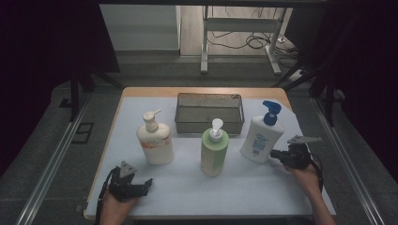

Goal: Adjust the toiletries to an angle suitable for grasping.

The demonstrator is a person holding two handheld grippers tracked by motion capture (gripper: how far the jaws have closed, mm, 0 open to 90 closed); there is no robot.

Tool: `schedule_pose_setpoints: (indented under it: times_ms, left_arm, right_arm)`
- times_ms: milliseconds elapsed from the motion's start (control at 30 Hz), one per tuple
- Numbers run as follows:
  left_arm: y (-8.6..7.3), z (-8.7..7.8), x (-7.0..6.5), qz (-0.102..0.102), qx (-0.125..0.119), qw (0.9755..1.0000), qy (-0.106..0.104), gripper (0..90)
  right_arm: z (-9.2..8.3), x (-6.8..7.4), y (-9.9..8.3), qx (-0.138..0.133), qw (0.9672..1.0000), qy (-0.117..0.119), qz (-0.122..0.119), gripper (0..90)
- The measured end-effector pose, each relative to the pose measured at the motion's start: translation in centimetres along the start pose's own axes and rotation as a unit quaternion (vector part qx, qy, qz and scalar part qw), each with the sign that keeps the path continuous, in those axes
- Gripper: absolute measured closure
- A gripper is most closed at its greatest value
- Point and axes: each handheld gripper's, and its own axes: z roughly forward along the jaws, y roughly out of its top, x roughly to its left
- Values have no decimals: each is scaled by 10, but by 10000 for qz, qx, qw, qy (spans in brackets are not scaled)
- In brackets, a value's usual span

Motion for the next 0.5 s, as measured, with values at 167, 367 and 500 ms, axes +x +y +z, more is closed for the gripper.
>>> schedule_pose_setpoints:
  times_ms: [167,367,500]
  left_arm:
    - [0,0,0,-1,-1,10000,0,123]
    - [0,0,0,2,1,10000,2,123]
    - [0,0,0,3,2,10000,3,123]
  right_arm:
    - [-1,8,-4,29,10000,28,-17,863]
    - [-2,19,-7,55,9999,49,-124,853]
    - [-2,28,-9,47,9997,84,-205,852]
